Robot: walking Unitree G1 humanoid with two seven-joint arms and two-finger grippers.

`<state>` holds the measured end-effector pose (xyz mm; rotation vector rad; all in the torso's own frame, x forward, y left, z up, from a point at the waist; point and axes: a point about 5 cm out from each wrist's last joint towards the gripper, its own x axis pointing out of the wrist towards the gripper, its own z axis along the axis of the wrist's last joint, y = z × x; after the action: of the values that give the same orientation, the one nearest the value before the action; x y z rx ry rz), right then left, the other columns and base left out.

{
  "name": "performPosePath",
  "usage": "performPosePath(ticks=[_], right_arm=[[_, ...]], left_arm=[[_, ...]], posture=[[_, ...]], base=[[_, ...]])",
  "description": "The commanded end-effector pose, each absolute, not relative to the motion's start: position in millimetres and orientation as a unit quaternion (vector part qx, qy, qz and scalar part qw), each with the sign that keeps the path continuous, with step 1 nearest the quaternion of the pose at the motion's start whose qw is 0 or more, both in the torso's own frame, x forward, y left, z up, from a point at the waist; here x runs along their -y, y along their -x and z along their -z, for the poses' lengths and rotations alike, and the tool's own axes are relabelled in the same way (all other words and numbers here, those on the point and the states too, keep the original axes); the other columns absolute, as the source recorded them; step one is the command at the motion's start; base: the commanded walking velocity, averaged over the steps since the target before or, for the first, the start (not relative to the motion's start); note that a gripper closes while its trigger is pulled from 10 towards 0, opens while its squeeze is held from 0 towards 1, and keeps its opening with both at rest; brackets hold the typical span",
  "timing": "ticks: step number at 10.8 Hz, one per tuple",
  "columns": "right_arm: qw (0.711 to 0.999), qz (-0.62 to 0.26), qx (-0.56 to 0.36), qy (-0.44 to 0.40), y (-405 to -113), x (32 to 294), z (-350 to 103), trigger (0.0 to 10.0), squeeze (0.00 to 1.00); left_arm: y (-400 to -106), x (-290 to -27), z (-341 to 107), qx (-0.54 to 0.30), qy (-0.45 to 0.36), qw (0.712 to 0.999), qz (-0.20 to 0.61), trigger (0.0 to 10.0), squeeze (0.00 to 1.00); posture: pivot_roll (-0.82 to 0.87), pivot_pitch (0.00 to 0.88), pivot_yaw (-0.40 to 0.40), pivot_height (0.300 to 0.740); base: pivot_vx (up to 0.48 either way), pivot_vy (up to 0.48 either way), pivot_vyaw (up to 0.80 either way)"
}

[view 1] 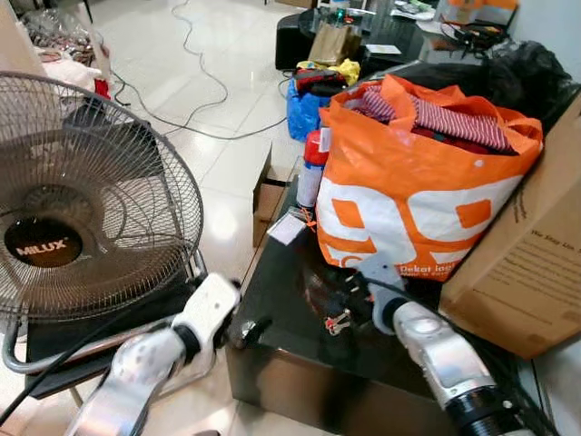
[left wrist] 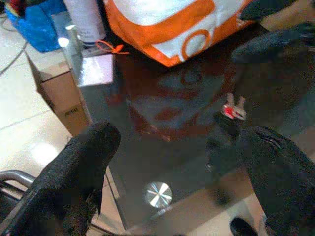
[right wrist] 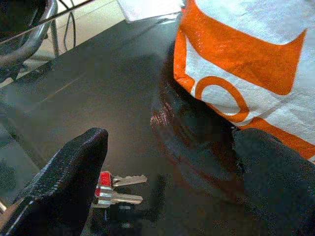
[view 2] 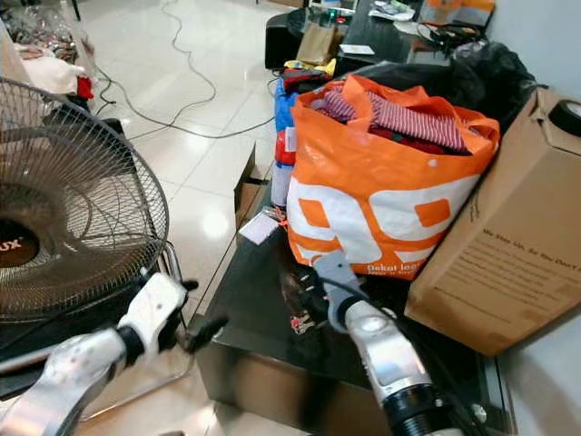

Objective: Hang keys on a hook

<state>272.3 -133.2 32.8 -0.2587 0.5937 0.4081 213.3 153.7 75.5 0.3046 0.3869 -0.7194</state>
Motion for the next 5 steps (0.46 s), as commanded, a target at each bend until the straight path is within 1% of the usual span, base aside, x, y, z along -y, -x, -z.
performPosePath(ticks=[1, 2, 4, 5], right_arm=[[0.926, -0.199, -0.290, 0.136, -274.8, 134.3, -33.0, 10.0, 1.00], [0.920, -0.215, -0.302, 0.128, -274.1, 128.7, -27.0, 10.0, 1.00], [0.892, -0.262, -0.346, 0.125, -262.4, 113.1, -2.2, 10.0, 1.00], [0.884, -0.267, -0.370, 0.106, -256.8, 110.5, 7.4, 10.0, 0.94]], left_arm=[[-210.0, -150.9, -78.1, -0.188, -0.147, 0.902, 0.360, 10.0, 0.21], [-197.4, -153.9, -75.7, -0.209, -0.148, 0.894, 0.369, 10.0, 0.21], [-183.1, -160.3, -77.8, -0.226, -0.153, 0.888, 0.370, 10.0, 0.21], [-179.5, -162.6, -79.8, -0.231, -0.155, 0.886, 0.372, 10.0, 0.21]], posture=[[-0.08, 0.000, -0.106, 0.740], [-0.06, 0.000, -0.128, 0.740], [-0.04, 0.000, -0.136, 0.740], [-0.03, 0.002, -0.132, 0.740]], base=[[0.000, 0.000, 0.00], [0.000, 0.000, 0.00], [0.000, 0.000, 0.00], [0.000, 0.000, 0.00]])
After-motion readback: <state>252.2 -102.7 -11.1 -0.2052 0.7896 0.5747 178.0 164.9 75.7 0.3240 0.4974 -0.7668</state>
